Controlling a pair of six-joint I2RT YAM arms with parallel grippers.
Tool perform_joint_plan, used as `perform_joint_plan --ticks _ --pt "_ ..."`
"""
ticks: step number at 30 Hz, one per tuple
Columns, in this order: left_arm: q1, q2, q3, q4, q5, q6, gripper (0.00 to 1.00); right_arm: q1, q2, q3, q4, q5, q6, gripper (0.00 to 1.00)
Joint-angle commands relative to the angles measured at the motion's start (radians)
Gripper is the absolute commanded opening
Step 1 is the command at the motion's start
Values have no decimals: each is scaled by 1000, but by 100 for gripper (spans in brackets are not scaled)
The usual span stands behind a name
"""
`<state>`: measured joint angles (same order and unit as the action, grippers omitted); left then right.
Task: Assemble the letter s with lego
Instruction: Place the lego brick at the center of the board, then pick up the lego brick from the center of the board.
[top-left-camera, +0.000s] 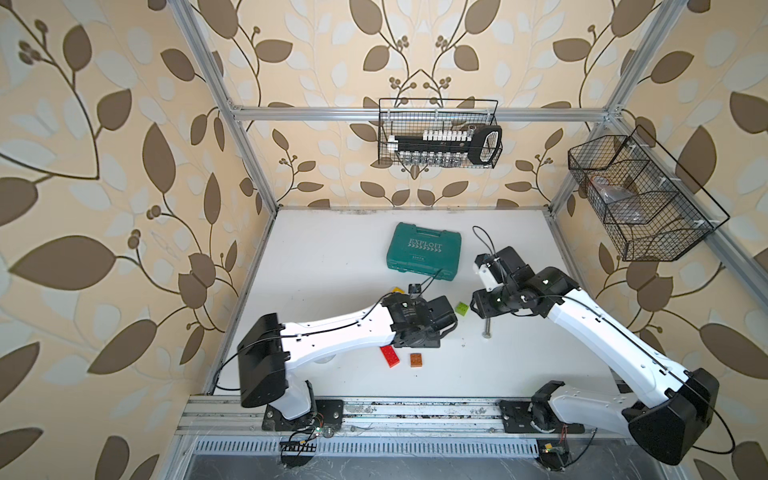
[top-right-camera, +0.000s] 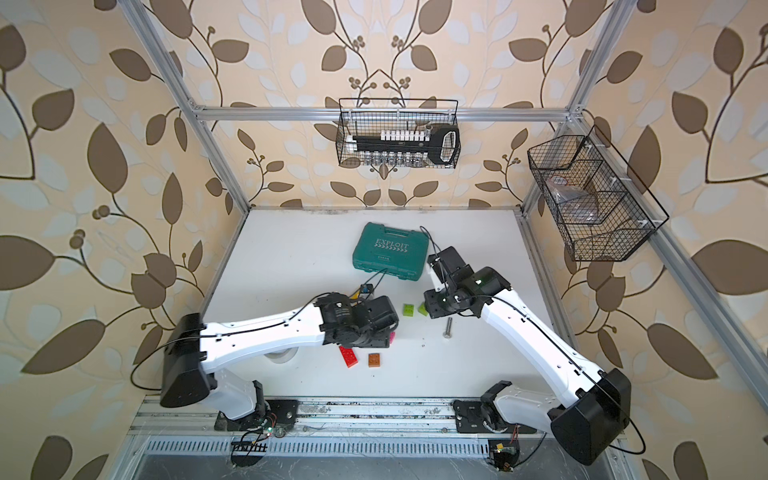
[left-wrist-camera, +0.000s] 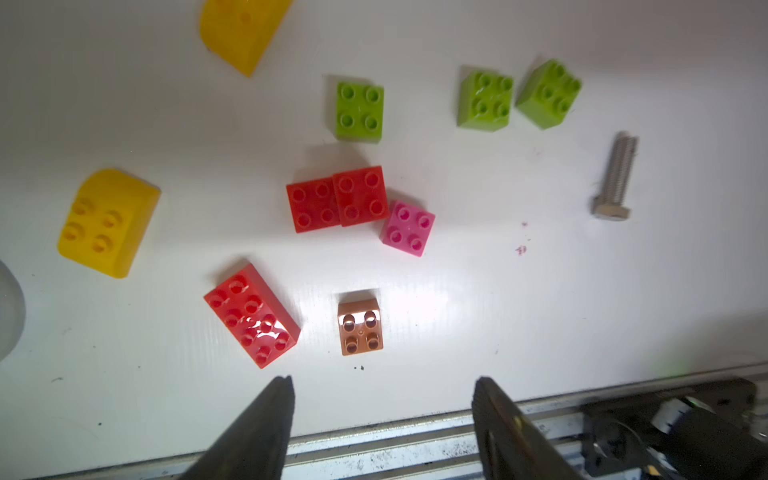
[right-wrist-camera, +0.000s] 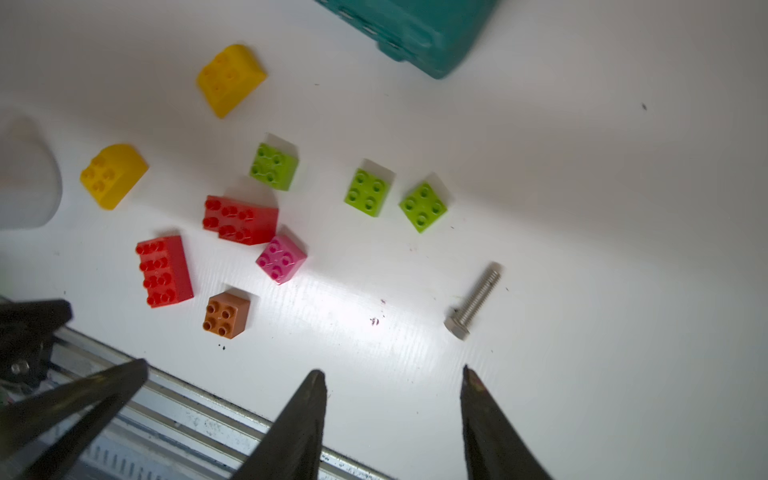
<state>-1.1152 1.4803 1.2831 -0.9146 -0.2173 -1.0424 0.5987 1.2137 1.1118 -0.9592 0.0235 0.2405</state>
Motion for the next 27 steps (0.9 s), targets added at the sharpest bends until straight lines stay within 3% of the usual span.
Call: perform_joint_plan --ticks 1,3,6,11,17,27 --pt "112 -166 -20 -73 -64 75 71 104 10 -79 161 -33 -183 49" --pt "199 -244 -69 -59 -46 124 70 181 23 -114 252 -55 -240 48" --pt "343 -334 -135 -27 30 214 66 213 113 -96 286 -129 -311 48" --pt "479 -358 -176 -24 99 307 65 257 270 -49 278 -169 -420 46" --pt "565 -334 -235 28 182 351 65 281 366 -65 353 -153 -454 46" --pt "602 -330 -264 51 207 369 66 306 454 -71 391 -82 -497 44"
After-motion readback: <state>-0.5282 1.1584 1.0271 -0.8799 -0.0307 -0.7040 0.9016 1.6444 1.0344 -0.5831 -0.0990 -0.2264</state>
